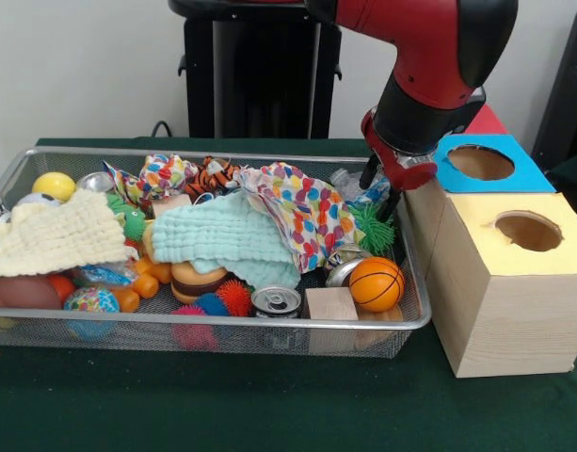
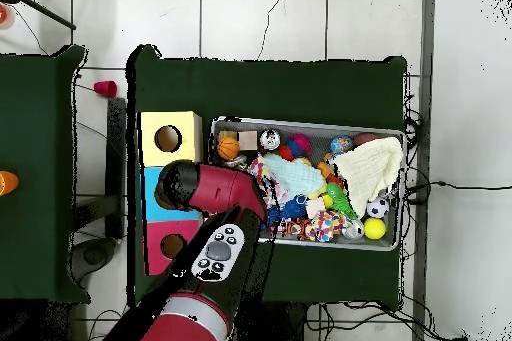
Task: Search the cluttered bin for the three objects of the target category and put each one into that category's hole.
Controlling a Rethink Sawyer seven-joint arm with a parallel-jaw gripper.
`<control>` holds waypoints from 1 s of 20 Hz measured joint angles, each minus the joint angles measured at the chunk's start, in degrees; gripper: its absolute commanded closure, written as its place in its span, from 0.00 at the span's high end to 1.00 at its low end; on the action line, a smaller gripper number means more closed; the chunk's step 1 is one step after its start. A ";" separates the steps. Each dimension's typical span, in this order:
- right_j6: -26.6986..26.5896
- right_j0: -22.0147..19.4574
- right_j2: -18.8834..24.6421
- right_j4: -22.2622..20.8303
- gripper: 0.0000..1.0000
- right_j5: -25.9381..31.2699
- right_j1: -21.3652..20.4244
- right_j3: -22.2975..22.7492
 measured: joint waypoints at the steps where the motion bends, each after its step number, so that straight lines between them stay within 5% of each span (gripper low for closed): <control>1: 0.00 -0.01 -0.01 0.13 1.00 -0.01 0.02 -0.01; 20: 0.00 0.17 -0.01 0.90 1.00 1.21 -3.38 1.05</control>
